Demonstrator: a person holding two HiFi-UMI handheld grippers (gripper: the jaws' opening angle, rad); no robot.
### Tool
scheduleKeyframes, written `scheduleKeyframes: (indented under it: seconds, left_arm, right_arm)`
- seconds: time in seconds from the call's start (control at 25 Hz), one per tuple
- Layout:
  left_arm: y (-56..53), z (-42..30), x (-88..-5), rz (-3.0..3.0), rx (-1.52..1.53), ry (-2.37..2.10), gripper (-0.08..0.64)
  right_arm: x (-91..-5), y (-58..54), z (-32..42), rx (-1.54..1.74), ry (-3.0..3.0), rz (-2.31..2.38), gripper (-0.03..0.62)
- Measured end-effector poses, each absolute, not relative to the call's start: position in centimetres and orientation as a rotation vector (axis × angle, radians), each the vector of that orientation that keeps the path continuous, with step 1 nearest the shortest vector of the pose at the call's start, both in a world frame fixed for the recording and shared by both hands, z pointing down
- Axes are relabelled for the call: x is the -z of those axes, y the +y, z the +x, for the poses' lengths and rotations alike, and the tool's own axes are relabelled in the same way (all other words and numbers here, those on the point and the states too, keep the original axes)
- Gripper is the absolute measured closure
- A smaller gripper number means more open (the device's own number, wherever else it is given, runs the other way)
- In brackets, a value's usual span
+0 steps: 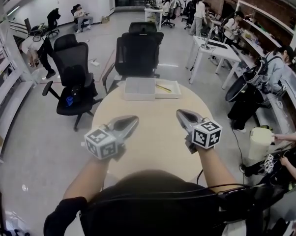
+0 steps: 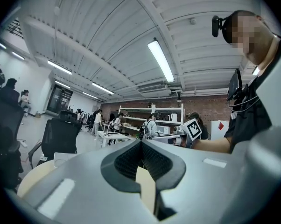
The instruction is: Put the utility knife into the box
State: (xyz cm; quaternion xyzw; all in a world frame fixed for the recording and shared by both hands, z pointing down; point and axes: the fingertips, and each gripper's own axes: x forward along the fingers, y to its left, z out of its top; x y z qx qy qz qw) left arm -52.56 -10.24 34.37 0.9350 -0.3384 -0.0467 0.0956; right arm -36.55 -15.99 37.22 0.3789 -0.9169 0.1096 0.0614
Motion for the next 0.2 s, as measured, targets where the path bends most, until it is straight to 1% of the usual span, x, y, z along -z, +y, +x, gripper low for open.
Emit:
scheduleKeyframes:
  seconds: [0.2]
  left_arm:
    - [-11.0,-52.14,-34.06,2.767,0.137,-0.999,0.56]
  right_arm:
    - [-36.73,-16.76,-36.45,-0.325,-2.776,1.135,0.58]
